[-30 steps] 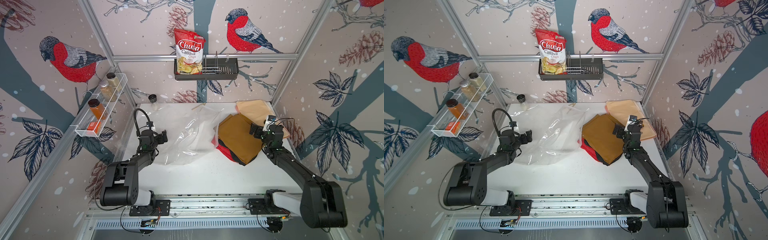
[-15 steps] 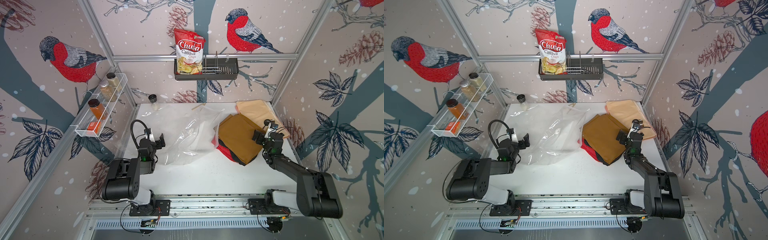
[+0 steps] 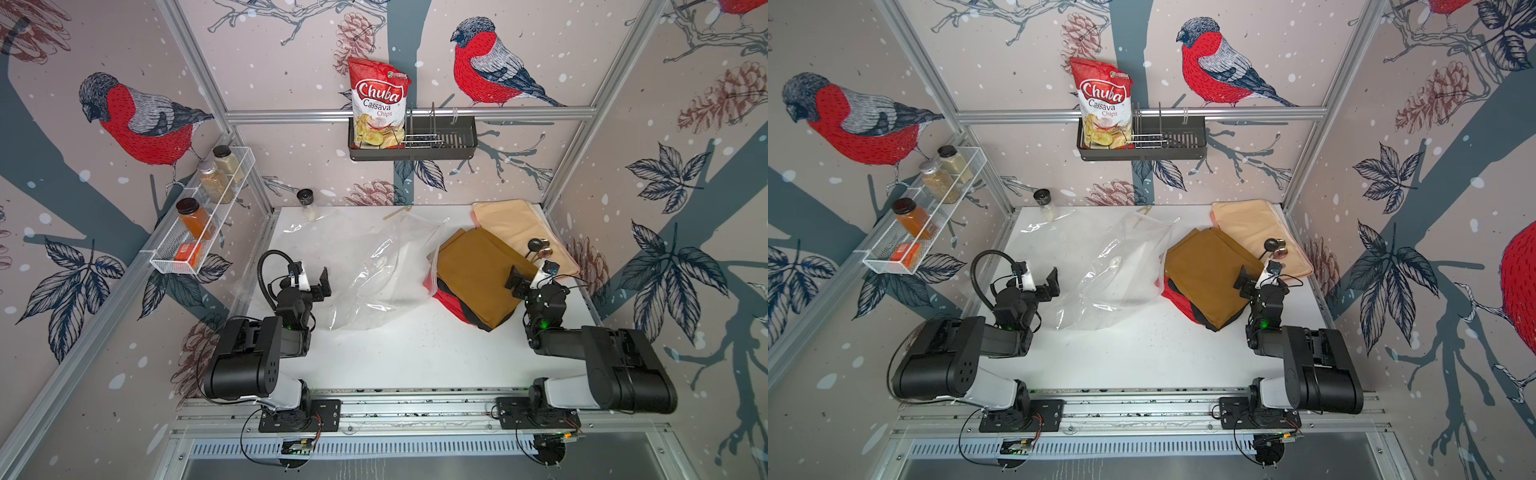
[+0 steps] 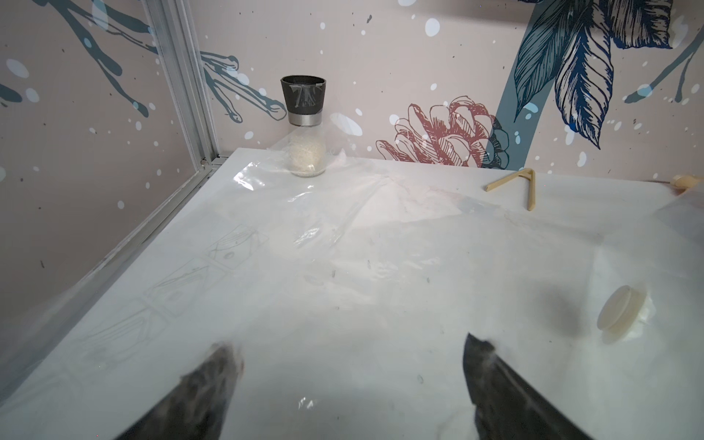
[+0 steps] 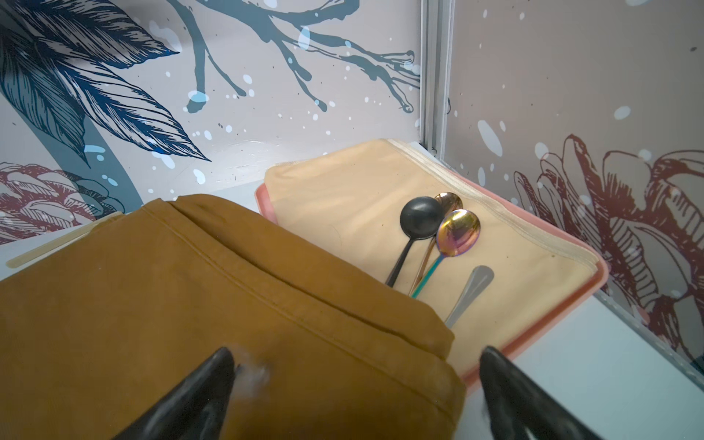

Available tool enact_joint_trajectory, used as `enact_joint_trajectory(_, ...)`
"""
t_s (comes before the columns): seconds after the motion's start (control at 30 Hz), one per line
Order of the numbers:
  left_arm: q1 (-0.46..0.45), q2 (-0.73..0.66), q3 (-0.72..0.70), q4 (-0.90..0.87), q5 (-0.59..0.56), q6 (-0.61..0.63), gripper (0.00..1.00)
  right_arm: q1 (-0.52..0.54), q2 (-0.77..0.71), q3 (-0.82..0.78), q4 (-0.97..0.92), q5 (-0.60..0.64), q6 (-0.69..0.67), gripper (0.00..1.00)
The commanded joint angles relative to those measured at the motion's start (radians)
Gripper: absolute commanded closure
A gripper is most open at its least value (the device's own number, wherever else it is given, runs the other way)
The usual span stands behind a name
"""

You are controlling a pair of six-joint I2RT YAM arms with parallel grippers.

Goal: Take the trousers out of the vacuum bag
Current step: Reset both arms

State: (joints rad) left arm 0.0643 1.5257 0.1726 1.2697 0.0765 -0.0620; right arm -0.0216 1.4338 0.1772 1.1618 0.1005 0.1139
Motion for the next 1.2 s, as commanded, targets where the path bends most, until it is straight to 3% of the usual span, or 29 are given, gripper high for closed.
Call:
enact_joint_trajectory(0.0, 0.004, 0.041, -0.044, 0.253, -0.007, -0.001, 0.03, 0.005, 0.047, -0.033, 0.220, -0.008, -0.016, 0.00)
enact_joint_trajectory(0.1, 0.003, 0.033, -0.040, 0.225, -0.016, -0.001, 0.03, 0.013, 0.108, -0.059, 0.336, -0.013, -0.027, 0.00)
enact_joint_trajectory(0.4, -0.003, 0.032, 0.017, 0.118, -0.008, 0.017, 0.02, 0.017, 0.100, 0.020, 0.164, -0.029, -0.037, 0.00)
enact_joint_trajectory(0.77, -0.046, 0.031, 0.052, 0.051, -0.099, 0.041, 0.02, 0.016, 0.101, 0.019, 0.168, -0.029, -0.037, 0.00)
enact_joint_trajectory(1.17, -0.053, 0.028, 0.052, 0.051, -0.112, 0.044, 0.02, 0.015, 0.101, 0.019, 0.168, -0.030, -0.037, 0.00)
